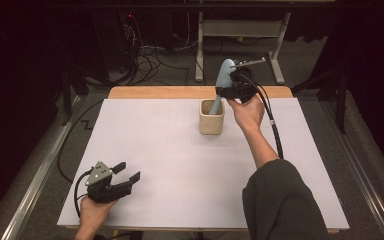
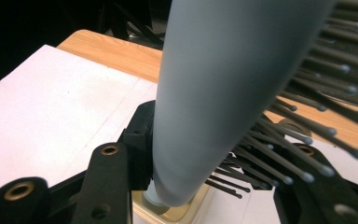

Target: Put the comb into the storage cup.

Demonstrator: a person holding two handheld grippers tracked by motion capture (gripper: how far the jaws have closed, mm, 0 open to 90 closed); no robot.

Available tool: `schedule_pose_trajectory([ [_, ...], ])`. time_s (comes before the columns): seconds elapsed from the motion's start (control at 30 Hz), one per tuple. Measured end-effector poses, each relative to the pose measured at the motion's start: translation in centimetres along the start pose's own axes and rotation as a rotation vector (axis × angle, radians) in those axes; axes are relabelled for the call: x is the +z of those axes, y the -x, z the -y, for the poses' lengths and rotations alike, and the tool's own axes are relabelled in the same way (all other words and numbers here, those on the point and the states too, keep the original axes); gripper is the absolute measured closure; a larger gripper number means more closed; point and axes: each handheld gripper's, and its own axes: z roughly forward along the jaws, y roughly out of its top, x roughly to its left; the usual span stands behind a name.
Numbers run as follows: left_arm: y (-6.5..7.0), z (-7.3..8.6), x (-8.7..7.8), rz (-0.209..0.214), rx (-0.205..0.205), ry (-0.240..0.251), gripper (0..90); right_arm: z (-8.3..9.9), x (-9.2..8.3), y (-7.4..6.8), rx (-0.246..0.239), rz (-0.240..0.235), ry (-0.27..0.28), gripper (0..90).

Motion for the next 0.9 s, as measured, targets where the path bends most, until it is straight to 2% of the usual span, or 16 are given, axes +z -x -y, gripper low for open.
schedule_pose_trajectory([
  [0.9, -0.1, 0.0, -0.1, 0.0, -0.006, 0.005, 33.2, 1.3, 2.0, -0.6, -0.011, 0.005, -0.03, 53.3],
])
